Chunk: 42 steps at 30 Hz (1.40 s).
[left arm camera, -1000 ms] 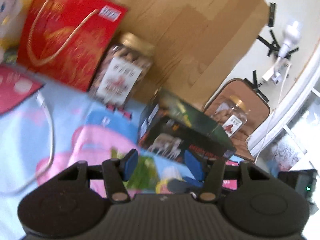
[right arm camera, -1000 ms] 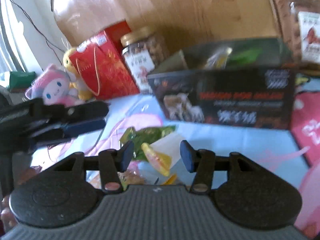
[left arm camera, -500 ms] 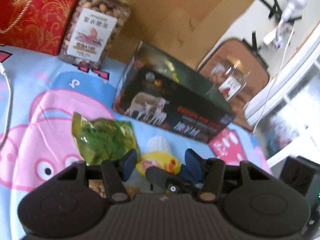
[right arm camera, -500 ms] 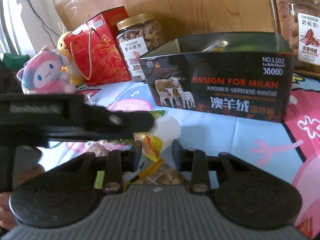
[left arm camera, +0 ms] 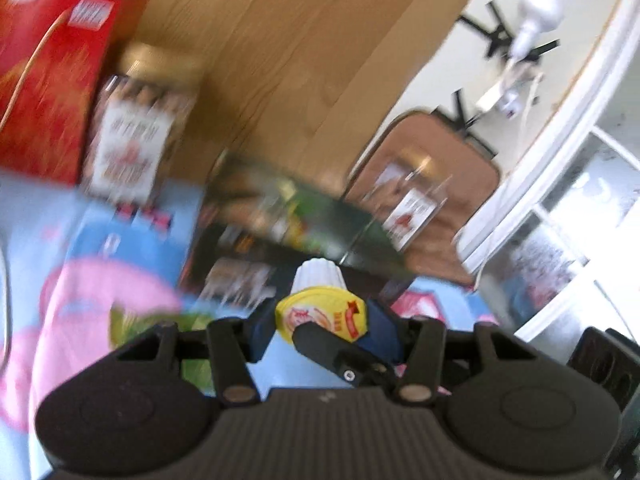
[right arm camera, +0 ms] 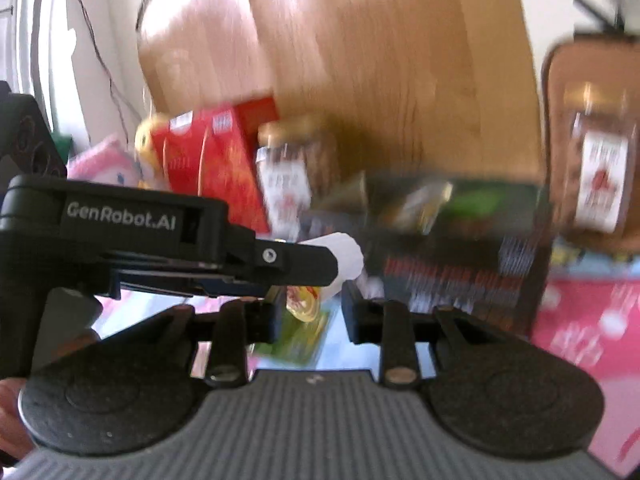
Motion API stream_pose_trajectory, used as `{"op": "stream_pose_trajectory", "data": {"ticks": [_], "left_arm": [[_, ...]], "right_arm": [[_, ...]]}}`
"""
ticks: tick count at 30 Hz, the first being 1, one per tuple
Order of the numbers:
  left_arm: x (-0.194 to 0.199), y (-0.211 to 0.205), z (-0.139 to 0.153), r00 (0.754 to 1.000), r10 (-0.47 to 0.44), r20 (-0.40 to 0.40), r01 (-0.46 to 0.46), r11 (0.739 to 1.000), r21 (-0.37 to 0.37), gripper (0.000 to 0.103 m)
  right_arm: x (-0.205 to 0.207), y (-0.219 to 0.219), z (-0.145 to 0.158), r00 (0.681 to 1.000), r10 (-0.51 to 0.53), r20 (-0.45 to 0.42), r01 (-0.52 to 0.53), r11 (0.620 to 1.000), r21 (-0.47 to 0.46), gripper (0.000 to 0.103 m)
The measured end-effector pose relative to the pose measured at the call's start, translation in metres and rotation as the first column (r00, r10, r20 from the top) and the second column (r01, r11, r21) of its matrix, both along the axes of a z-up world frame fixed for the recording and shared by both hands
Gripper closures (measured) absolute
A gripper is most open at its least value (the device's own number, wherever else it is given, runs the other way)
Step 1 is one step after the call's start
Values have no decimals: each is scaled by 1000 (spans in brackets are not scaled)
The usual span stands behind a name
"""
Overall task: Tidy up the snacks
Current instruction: 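Drop the yellow-lidded cup into the black box with the left gripper, then grasp the green jelly packet with the left gripper and lift it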
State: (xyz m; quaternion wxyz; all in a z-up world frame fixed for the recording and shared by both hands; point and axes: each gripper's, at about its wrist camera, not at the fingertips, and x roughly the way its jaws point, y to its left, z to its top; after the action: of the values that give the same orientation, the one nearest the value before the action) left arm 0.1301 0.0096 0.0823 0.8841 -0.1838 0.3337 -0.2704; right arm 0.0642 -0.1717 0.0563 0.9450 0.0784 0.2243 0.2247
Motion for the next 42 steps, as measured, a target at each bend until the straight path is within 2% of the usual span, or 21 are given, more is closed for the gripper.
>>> {"op": "stream_pose_trajectory", "data": {"ticks": [4,11,15,17,20,22,24,25,27,29,31,32,36,40,42], "left_arm": [[30,-27,18,999,-30,36,30,999,16,54],[79,-81,6,997,-70,26,68,995,71,53],[84,-90,-1,998,-63,18,61,993,96,50],[78,-80,2,997,-65,30,62,995,77,42],[59,-50,17,994,-59,92,55,997,45,41],[38,-15,27,987,-36,155,36,999,3,40],[19,25,28,985,7,173,-3,1000,-24,38],[13,42,24,987,37,159,-37,999,-4,38],[10,66,11,990,97,100,-104,992,73,40],[11,82,-12,991,133,3,-133,984,116,43],[12,92,-33,987,138,-83,-127,985,117,54],[13,94,-41,984,138,-109,-125,985,115,56],[14,95,-62,980,104,-167,-93,993,74,60],[24,88,-71,974,94,-208,-94,995,12,60],[28,86,-74,969,91,-229,-102,994,-35,60]], "right_arm": [[15,-12,14,995,-66,80,67,998,-15,70],[53,-46,2,978,-203,51,204,979,-21,68],[56,-52,-4,956,-286,59,289,956,-49,54],[48,-58,-4,950,-306,65,309,951,-35,54],[32,-61,3,938,-337,84,336,942,21,54],[17,-62,8,950,-301,88,294,952,88,54],[10,-60,9,980,-196,44,187,970,155,53],[11,-57,6,993,-122,1,120,975,186,54],[19,-48,-5,994,-10,-107,34,975,222,54],[35,-38,-21,971,46,-234,14,969,248,55],[50,-34,-37,935,62,-349,47,954,295,56],[55,-33,-43,922,72,-381,55,949,311,58],[68,-24,-55,887,66,-458,85,950,302,59],[69,-15,-56,882,66,-466,93,946,309,62],[65,-16,-58,887,53,-460,98,950,297,68]]}}
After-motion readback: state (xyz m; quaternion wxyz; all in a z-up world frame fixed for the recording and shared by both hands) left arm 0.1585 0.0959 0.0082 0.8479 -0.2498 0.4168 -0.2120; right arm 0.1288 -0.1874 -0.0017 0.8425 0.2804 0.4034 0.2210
